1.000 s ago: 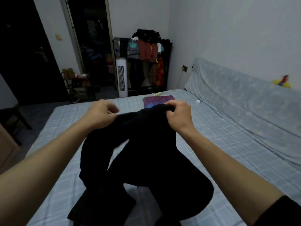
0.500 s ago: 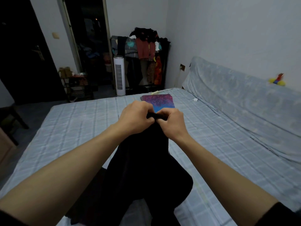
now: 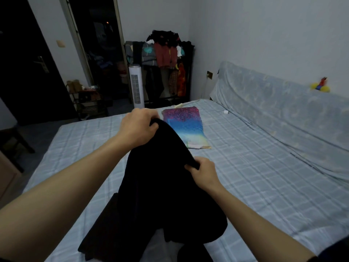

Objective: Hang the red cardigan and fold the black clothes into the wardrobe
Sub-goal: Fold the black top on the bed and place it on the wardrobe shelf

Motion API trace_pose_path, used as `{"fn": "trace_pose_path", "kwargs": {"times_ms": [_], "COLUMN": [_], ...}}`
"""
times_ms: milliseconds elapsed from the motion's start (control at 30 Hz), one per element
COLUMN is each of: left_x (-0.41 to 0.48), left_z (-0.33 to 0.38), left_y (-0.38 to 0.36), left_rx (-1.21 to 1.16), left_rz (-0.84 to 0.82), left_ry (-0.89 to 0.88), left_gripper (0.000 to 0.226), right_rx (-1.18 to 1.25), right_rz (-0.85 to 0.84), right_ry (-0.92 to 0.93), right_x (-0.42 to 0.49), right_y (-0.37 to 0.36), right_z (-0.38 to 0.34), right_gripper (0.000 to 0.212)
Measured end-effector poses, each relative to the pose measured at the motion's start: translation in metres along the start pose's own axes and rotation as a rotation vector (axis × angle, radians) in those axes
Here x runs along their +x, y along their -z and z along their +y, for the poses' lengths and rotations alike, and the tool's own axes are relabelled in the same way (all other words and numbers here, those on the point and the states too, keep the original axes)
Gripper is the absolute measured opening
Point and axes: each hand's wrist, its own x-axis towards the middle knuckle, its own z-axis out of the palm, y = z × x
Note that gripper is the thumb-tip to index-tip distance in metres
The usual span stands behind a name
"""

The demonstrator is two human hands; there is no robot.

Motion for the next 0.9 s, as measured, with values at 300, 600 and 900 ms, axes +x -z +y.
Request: {"fn": "trace_pose_path", "kwargs": {"times_ms": [300,600,900], "left_x": [-0.006,0.010,0.019], "left_z": [-0.033,0.046,0.058], "left_y": [0.001,-0.003,-0.002], "left_rx": [0.072,-0.133,0.056], "left_rz": [-0.106,-0.004,0.017], "left_ry": [0.068,-0.238,-0.378], "left_gripper": [0.014,0.018,0.015], "right_rx": [-0.192,-0.248,0.102], "right_rz": [0.272,0.182,-0.103], "right_ry": [0.235,0.280,0.229], "right_x": [0.050,0.045,0.035], "right_y": [0.059,0.045,0.057], "right_z": [-0.087,-0.114,-0.091], "right_gripper": [0.012,0.010,0.017]}}
